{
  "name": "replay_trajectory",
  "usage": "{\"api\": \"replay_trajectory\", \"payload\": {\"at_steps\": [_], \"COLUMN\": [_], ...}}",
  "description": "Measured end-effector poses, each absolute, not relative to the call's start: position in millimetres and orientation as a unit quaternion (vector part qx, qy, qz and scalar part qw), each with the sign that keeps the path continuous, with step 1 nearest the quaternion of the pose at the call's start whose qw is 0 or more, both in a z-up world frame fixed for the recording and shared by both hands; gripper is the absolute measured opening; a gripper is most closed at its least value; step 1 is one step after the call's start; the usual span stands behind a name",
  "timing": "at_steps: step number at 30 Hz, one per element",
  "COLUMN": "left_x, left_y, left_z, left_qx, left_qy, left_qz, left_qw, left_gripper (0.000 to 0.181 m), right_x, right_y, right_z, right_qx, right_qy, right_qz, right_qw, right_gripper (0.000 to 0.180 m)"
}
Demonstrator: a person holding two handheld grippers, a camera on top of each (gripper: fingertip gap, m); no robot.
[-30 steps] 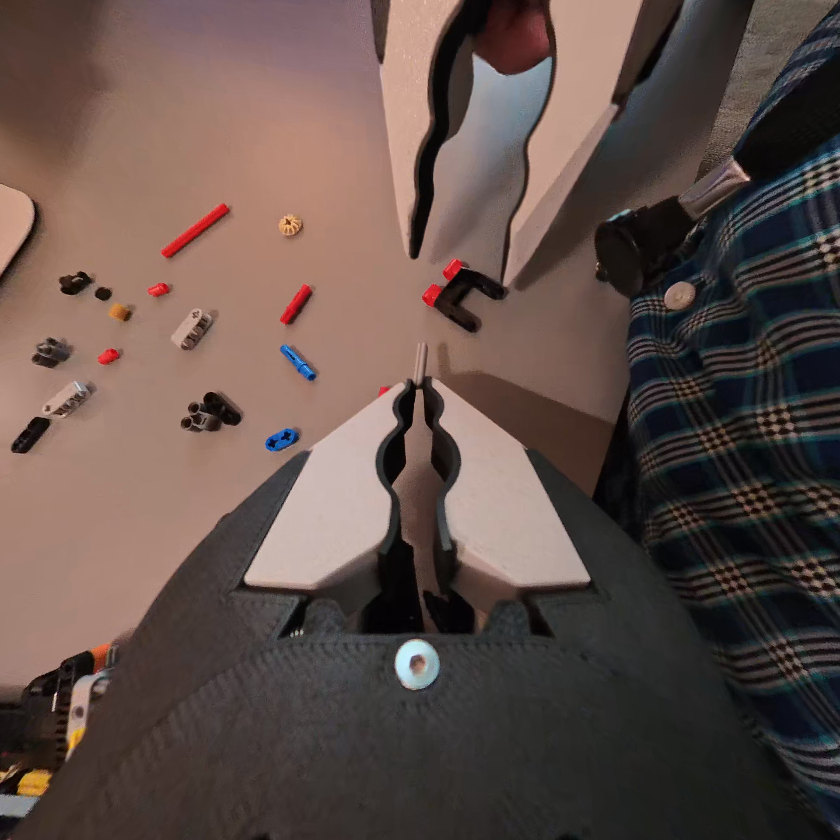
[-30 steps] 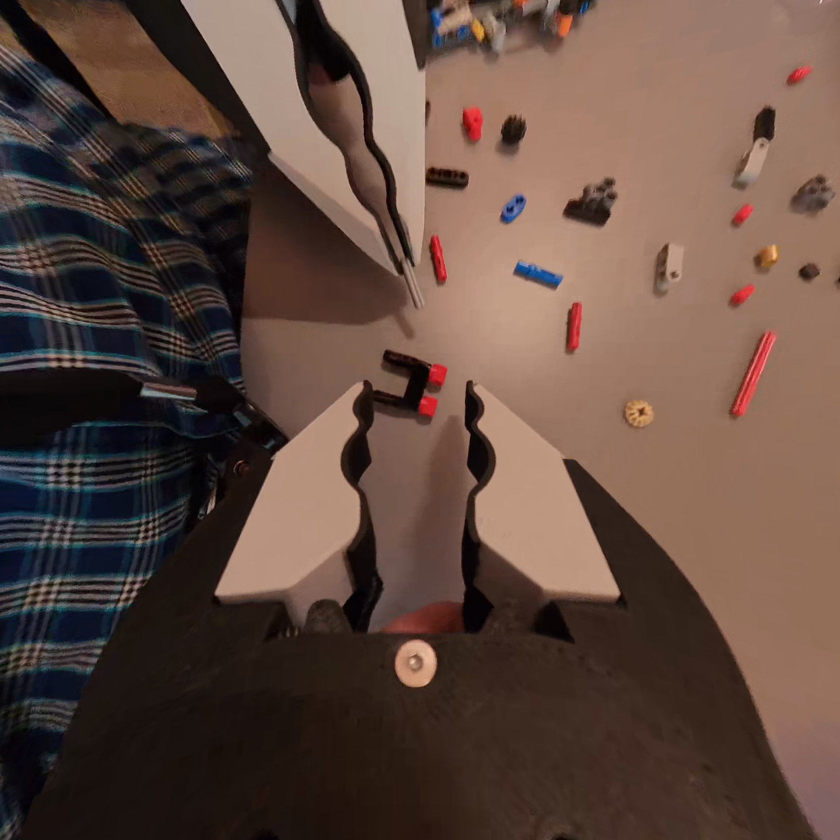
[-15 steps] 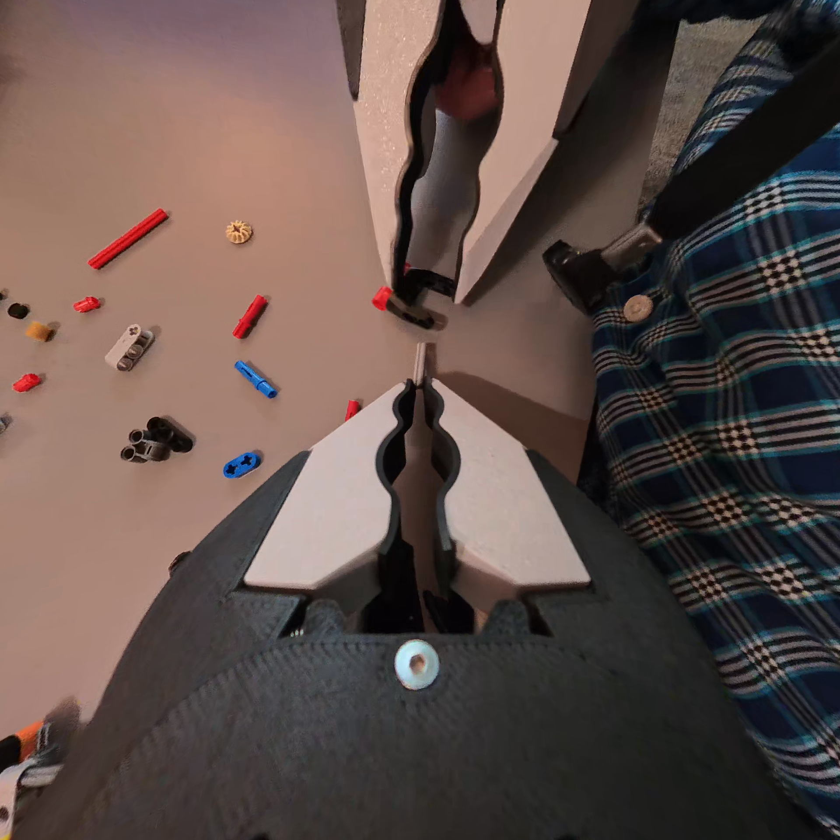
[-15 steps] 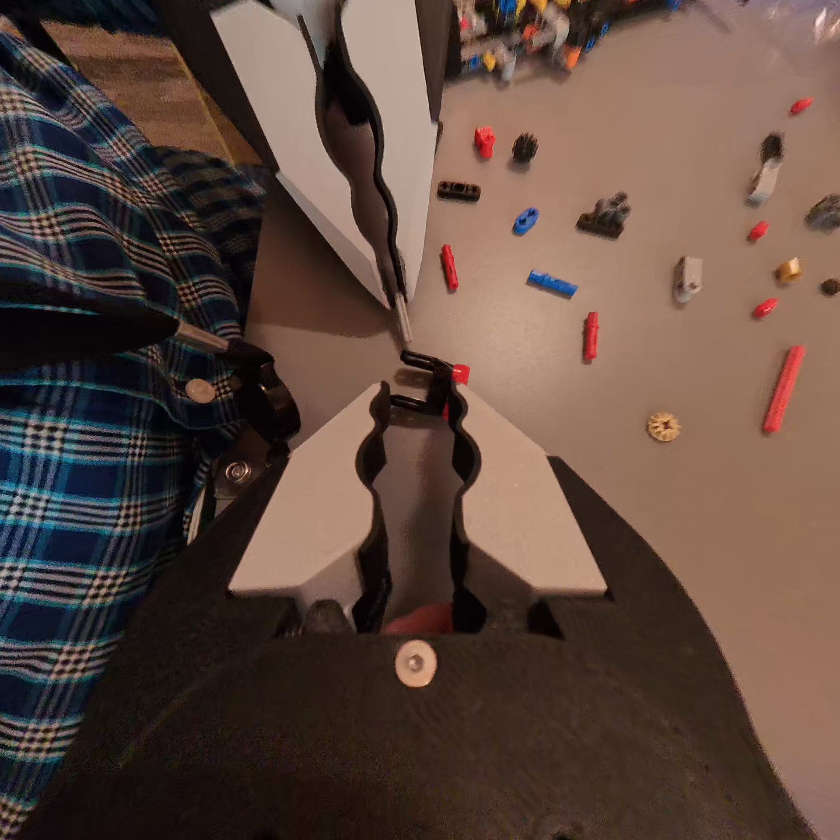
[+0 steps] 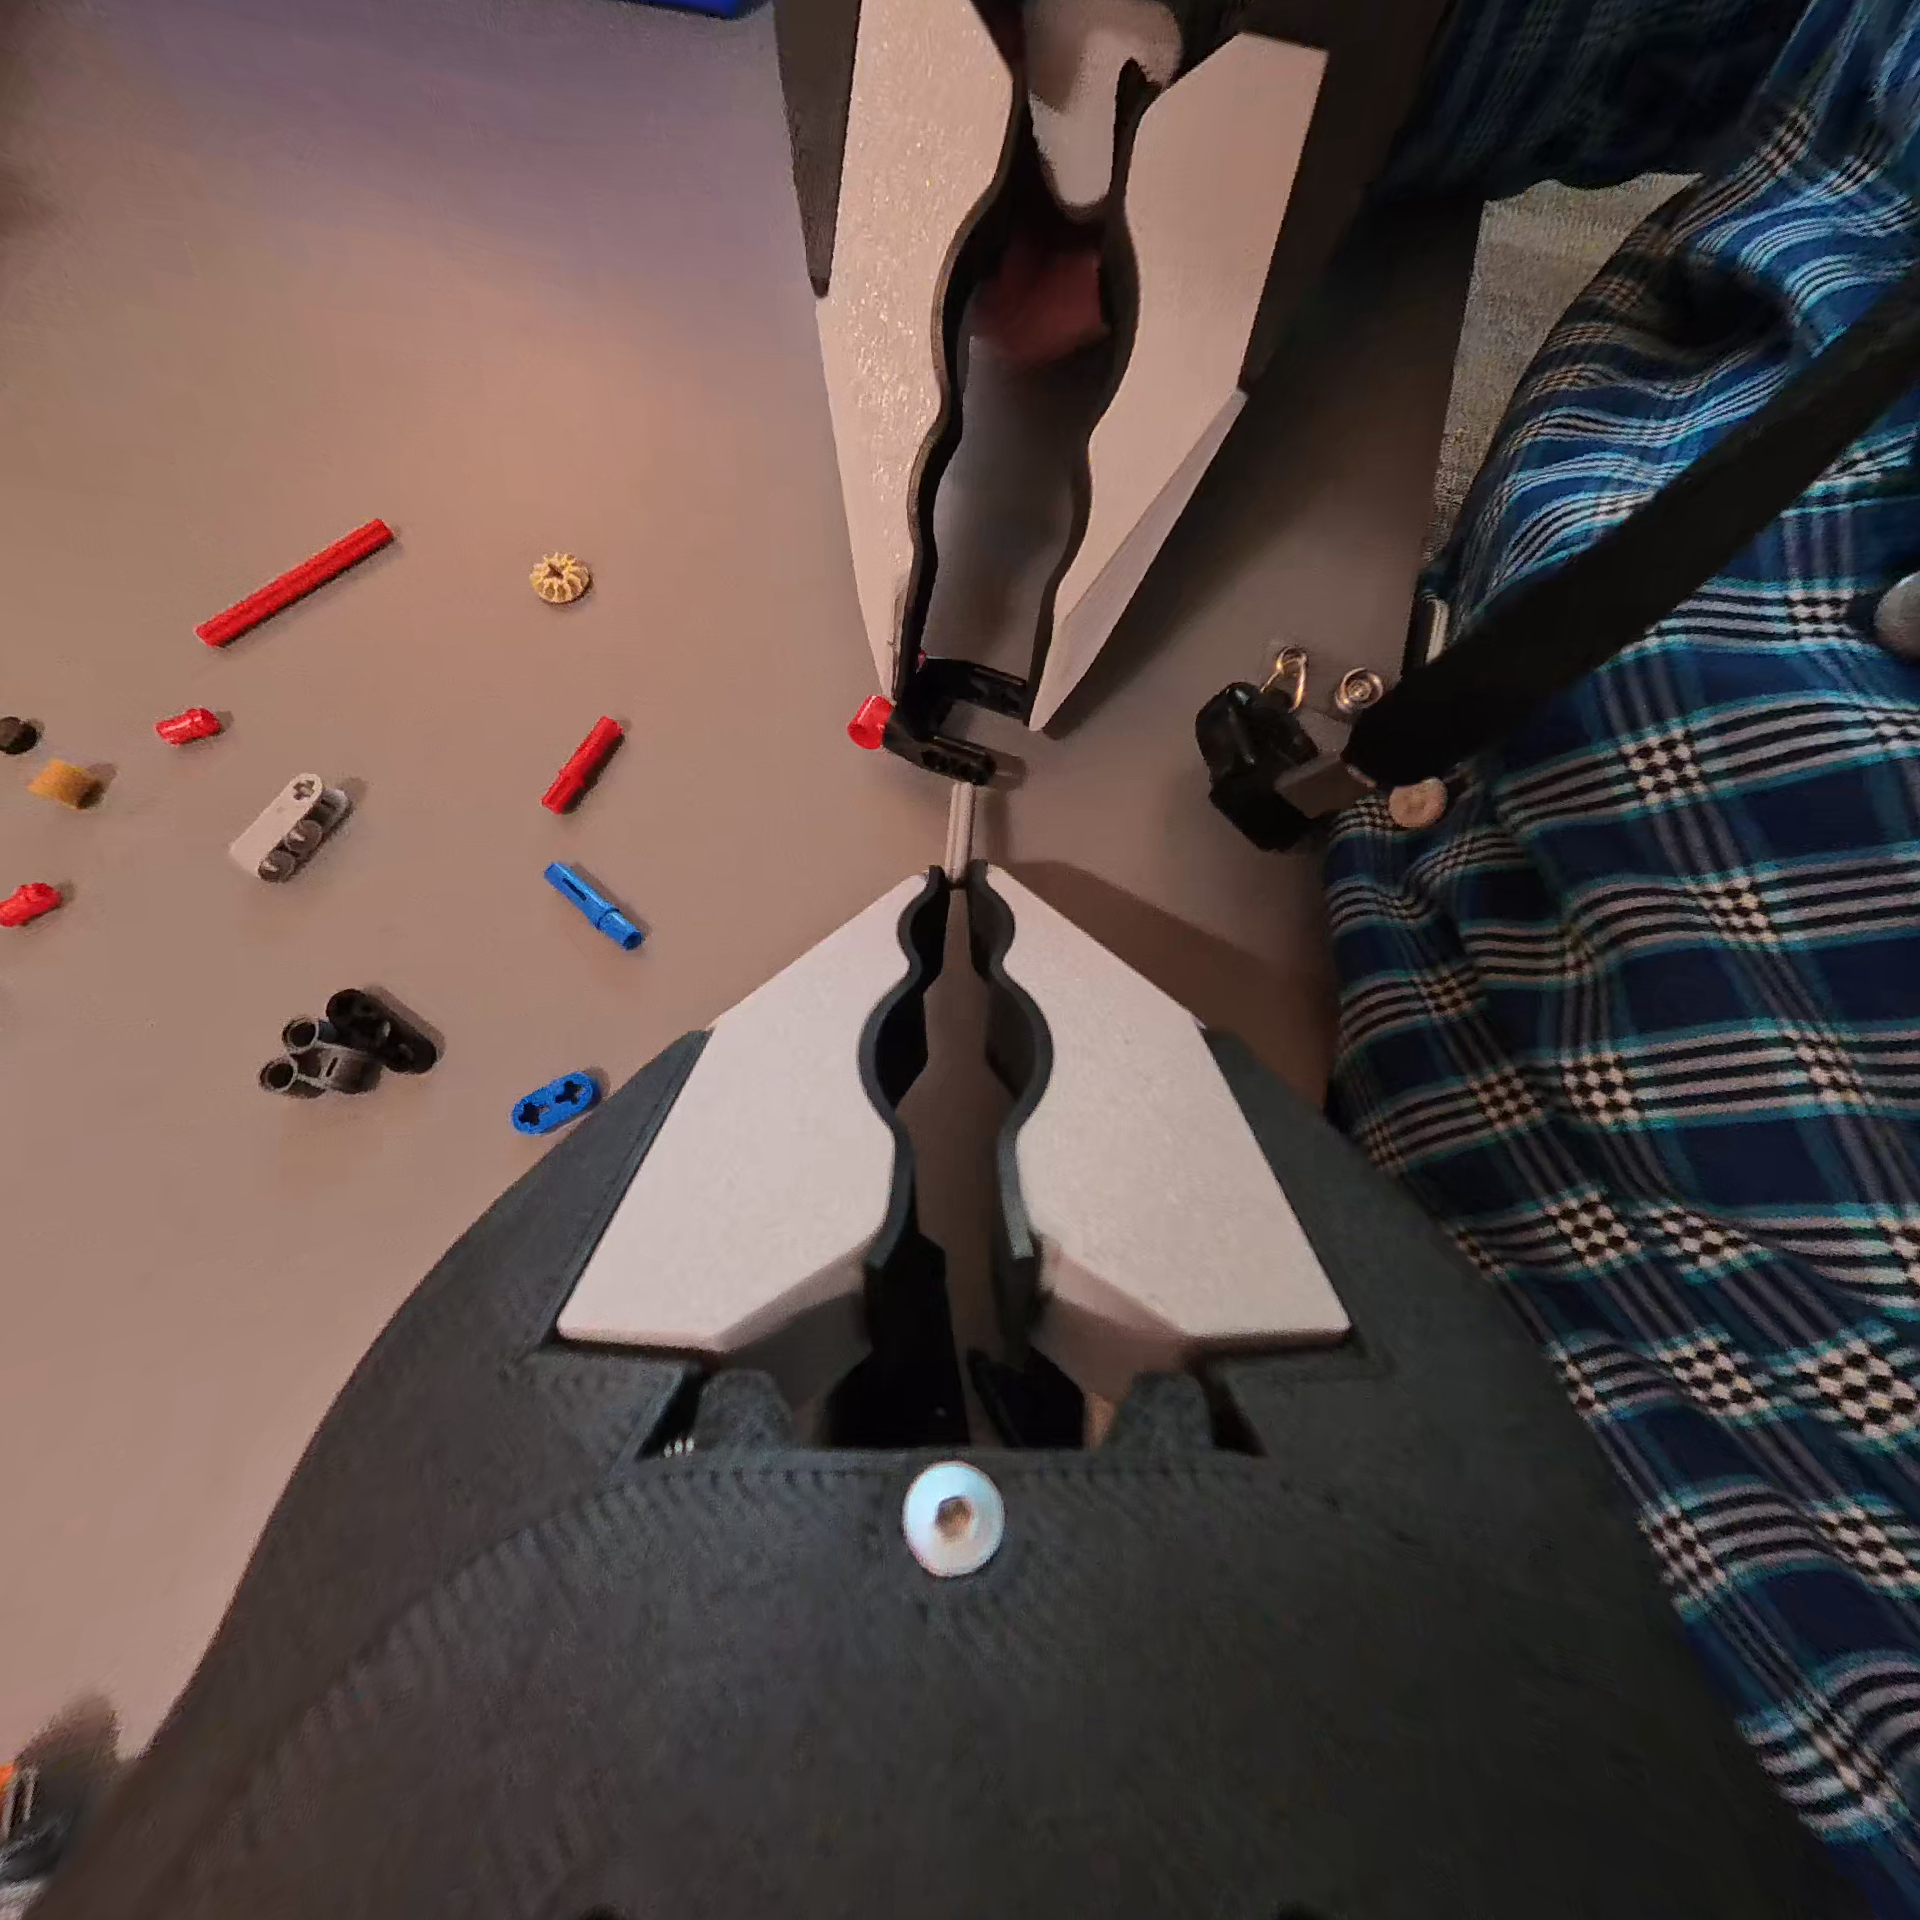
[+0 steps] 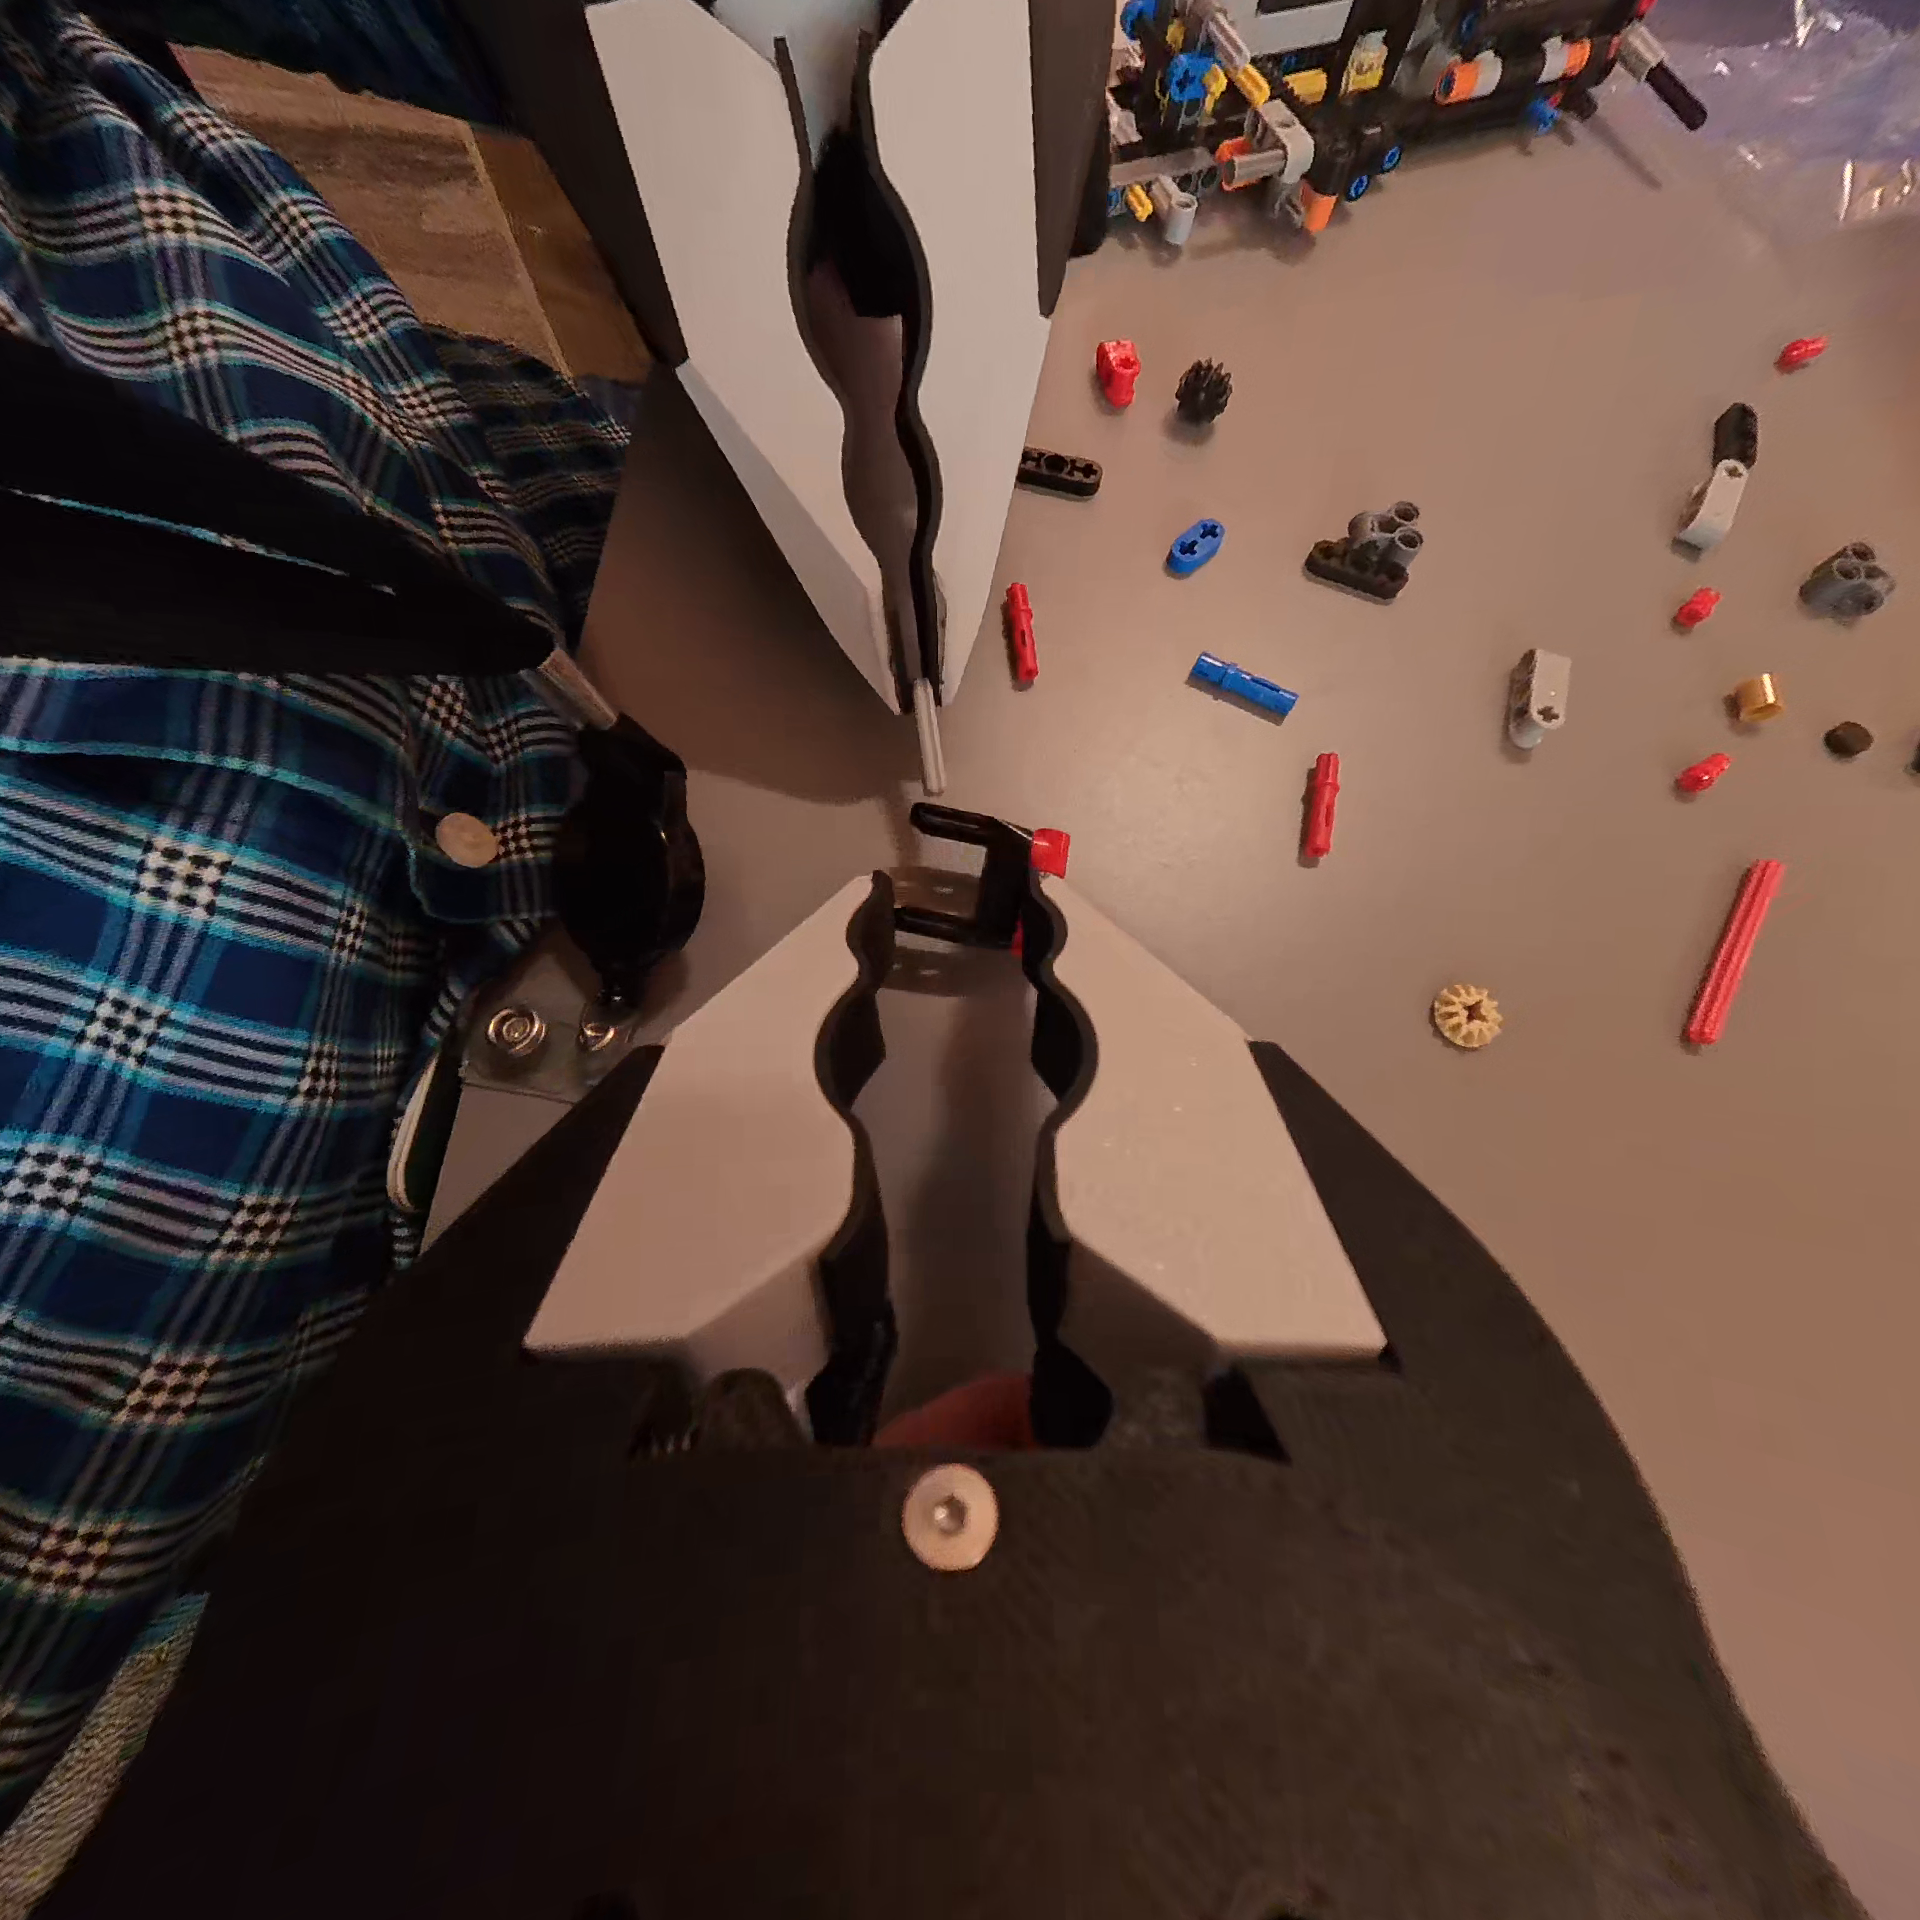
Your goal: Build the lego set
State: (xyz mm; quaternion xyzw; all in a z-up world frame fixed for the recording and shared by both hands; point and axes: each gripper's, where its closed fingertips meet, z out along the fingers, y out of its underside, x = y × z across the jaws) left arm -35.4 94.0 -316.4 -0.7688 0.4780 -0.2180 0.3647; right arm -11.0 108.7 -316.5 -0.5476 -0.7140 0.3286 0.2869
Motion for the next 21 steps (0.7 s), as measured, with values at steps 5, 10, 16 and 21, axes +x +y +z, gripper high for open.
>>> {"api": "replay_trajectory", "payload": {"at_steps": [5, 10, 16, 21], "left_x": [-32.0, -34.3, -29.0, -26.1], "left_y": [94.0, 93.7, 90.0, 89.5], "left_z": [-313.5, -315.2, -320.2, -322.2], "left_qx": [-0.764, -0.766, -0.763, -0.762], "left_qy": [0.478, 0.479, 0.497, 0.502], "left_qz": [-0.231, -0.227, -0.221, -0.218], "left_qw": [0.367, 0.363, 0.350, 0.345], "left_gripper": [0.002, 0.002, 0.002, 0.002], "right_x": [-11.5, -11.1, -11.4, -11.8], "right_y": [108.4, 108.5, 111.3, 111.2], "right_z": [-311.4, -316.4, -316.9, -318.2], "right_qx": [-0.536, -0.535, -0.536, -0.536], "right_qy": [-0.714, -0.722, -0.722, -0.725], "right_qz": [0.339, 0.327, 0.326, 0.326], "right_qw": [0.297, 0.291, 0.290, 0.286], "right_gripper": [0.004, 0.004, 0.004, 0.003]}}
